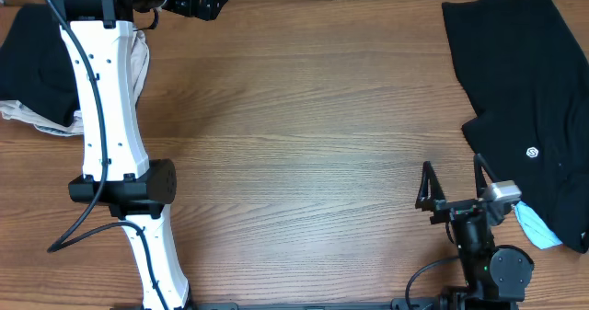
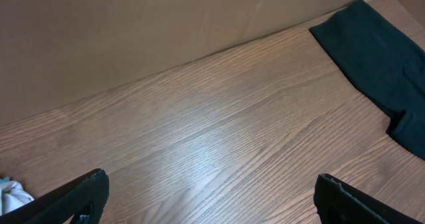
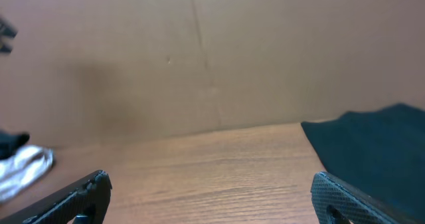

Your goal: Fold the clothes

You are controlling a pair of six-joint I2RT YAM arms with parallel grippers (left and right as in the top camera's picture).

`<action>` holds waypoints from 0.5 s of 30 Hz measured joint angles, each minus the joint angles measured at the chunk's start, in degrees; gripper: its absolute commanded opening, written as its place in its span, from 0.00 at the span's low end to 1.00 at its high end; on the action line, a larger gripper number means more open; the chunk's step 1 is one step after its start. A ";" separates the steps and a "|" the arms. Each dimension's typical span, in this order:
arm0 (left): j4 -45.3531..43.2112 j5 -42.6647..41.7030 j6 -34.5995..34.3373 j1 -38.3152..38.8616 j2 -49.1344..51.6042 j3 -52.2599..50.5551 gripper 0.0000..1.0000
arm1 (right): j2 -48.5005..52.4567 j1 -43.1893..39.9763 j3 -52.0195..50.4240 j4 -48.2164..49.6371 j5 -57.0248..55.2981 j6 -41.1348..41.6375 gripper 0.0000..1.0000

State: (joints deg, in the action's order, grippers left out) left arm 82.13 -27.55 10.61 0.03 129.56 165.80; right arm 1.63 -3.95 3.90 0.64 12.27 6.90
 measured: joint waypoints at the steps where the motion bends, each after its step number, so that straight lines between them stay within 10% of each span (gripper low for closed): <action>1: 0.00 0.00 0.00 0.00 0.00 0.00 1.00 | -0.37 0.09 -0.39 0.13 0.48 -1.46 1.00; 15: -0.02 0.00 0.00 0.00 0.00 0.00 1.00 | -0.79 0.31 -2.84 -2.82 2.97 -9.53 1.00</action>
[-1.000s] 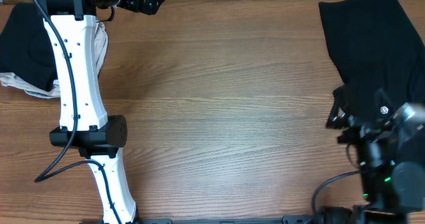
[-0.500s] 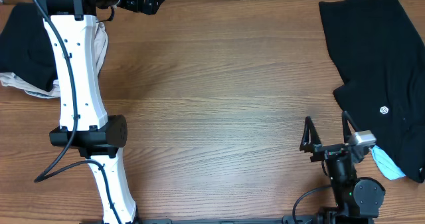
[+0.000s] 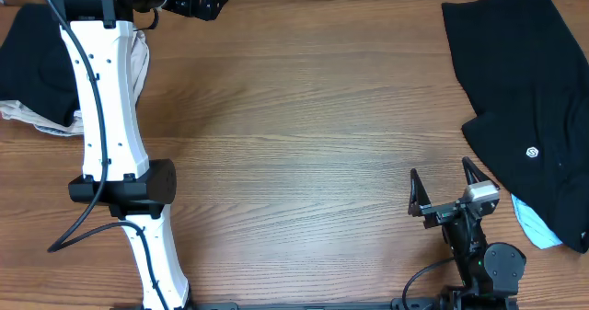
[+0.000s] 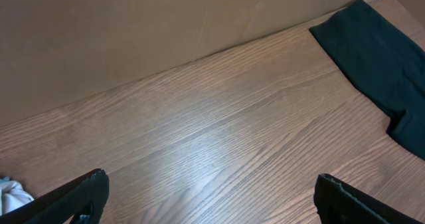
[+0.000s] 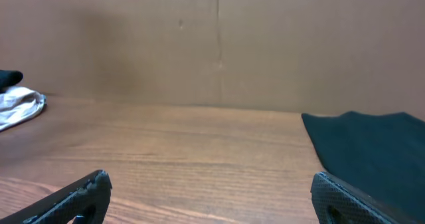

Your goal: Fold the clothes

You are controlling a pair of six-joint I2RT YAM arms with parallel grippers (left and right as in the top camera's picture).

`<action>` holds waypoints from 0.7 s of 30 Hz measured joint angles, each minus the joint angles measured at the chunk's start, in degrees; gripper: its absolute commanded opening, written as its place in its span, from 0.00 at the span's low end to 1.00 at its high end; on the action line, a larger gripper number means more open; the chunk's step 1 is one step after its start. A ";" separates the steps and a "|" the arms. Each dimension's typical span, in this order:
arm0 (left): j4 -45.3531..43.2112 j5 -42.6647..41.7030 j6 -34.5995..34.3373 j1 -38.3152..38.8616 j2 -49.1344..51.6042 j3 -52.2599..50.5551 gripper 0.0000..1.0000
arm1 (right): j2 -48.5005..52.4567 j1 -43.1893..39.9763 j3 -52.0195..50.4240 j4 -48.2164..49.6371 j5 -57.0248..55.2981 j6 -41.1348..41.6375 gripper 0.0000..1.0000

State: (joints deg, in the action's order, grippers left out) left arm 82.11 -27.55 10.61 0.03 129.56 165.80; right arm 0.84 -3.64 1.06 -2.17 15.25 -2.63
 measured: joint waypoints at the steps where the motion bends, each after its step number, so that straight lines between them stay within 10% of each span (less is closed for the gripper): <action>1: 0.00 0.00 0.00 0.00 0.00 0.00 1.00 | 0.00 -0.02 -0.02 -0.79 0.02 -0.07 1.00; 21: 0.00 0.00 0.00 0.00 0.00 0.00 1.00 | 0.00 -0.02 0.00 -1.42 0.72 -0.13 1.00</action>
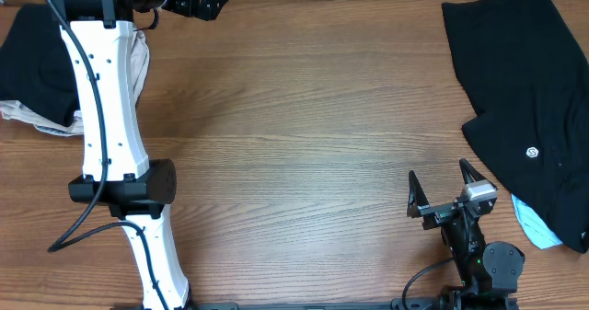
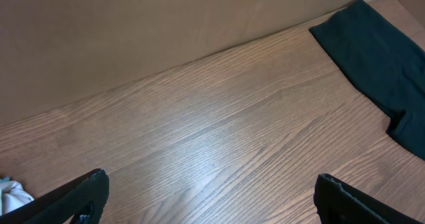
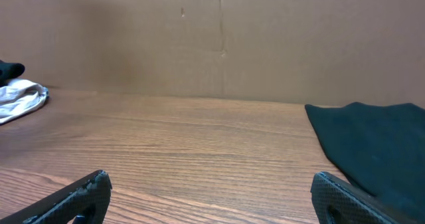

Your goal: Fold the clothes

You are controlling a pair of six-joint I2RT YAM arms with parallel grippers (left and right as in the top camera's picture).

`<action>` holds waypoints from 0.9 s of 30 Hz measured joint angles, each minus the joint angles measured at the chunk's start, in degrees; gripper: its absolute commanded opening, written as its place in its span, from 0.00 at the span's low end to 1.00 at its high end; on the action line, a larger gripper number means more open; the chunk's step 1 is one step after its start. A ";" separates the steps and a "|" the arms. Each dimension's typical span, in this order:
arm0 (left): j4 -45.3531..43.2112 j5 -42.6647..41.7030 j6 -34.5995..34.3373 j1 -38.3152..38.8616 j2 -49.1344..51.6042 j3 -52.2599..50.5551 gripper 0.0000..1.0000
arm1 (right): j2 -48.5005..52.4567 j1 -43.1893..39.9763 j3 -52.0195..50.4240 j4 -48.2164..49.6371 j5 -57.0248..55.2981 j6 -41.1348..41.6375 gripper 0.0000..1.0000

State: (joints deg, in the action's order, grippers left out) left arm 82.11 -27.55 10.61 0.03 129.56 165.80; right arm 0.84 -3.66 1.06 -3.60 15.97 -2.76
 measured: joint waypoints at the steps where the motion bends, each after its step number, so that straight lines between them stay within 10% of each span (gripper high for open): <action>1: 0.02 0.00 0.00 0.00 0.00 0.00 1.00 | 0.00 0.00 0.00 0.00 0.11 -0.02 1.00; 27: -0.02 1.09 0.00 3.50 -7.67 -11.72 1.00 | 0.00 0.00 0.00 0.00 0.15 0.00 1.00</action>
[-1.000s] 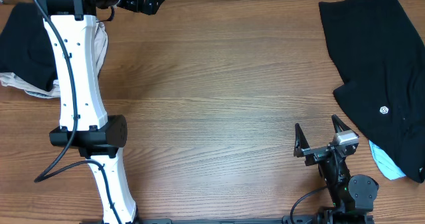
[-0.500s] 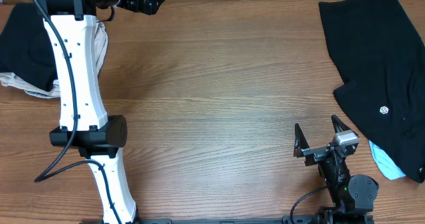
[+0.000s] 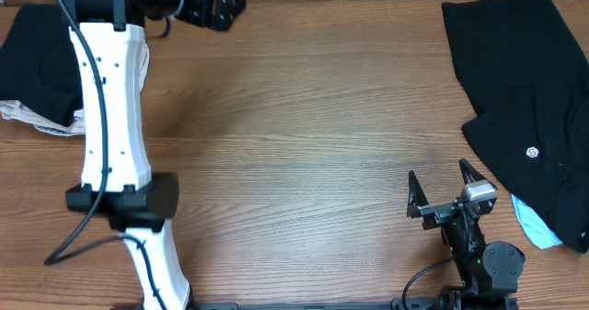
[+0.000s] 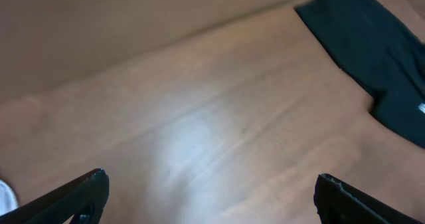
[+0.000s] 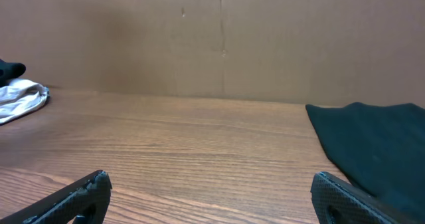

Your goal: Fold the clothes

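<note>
A black garment (image 3: 529, 98) with a small white logo lies spread at the table's right side; it also shows in the left wrist view (image 4: 372, 58) and the right wrist view (image 5: 372, 144). A pile of black and pale clothes (image 3: 37, 71) sits at the far left. My left gripper (image 3: 225, 2) hovers open at the back left, its view blurred. My right gripper (image 3: 440, 186) stands open near the front edge, left of the black garment, with nothing between its fingers.
A light blue scrap (image 3: 534, 225) peeks from under the black garment's front edge. A brown cardboard wall (image 5: 212, 38) backs the table. A white cloth (image 5: 23, 98) lies far left in the right wrist view. Bare wood table (image 3: 313, 135) spans the middle.
My left arm has shifted a little to the right and its wrist view has gone blurred, with the black garment now higher in it. The right gripper has not moved.
My right gripper first stood close to the black garment's front corner. It then sat slightly further left and lower, levelled toward the wall, and stayed there. The left arm held still at the back left until its shift now. No cloth has moved.
</note>
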You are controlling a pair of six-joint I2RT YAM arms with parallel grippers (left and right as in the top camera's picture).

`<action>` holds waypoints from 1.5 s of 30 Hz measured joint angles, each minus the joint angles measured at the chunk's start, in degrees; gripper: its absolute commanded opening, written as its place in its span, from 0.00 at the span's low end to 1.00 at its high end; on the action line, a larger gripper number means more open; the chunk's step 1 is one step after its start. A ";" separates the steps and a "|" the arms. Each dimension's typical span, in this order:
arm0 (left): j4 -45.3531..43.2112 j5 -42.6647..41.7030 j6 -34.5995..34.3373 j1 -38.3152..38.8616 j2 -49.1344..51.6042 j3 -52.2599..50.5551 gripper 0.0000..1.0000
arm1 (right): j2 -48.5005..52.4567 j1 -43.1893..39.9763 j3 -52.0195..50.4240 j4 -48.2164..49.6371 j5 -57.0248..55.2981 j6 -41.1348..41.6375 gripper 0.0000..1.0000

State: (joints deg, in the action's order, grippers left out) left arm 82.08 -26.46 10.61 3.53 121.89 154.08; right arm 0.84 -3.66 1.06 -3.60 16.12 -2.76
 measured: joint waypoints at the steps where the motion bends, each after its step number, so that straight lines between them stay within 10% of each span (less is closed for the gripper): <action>1: -0.35 0.00 0.00 0.33 -2.19 -3.23 1.00 | 0.00 0.02 0.00 0.00 0.00 -0.02 1.00; 11: -2.45 1.03 0.11 1.11 -33.33 -46.10 1.00 | 0.00 0.00 0.00 0.00 0.02 -0.02 1.00; 28: -71.08 5.75 0.46 1.11 -69.16 -117.50 1.00 | -0.11 0.00 0.00 0.04 0.00 -0.04 1.00; 45: -83.69 10.05 0.44 -1.60 -107.65 -146.64 1.00 | -0.11 0.00 0.00 -0.04 0.00 -0.04 1.00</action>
State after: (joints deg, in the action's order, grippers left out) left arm -1.61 -16.40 11.05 1.93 14.24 7.44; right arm 0.73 -3.66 1.06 -3.64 16.12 -2.81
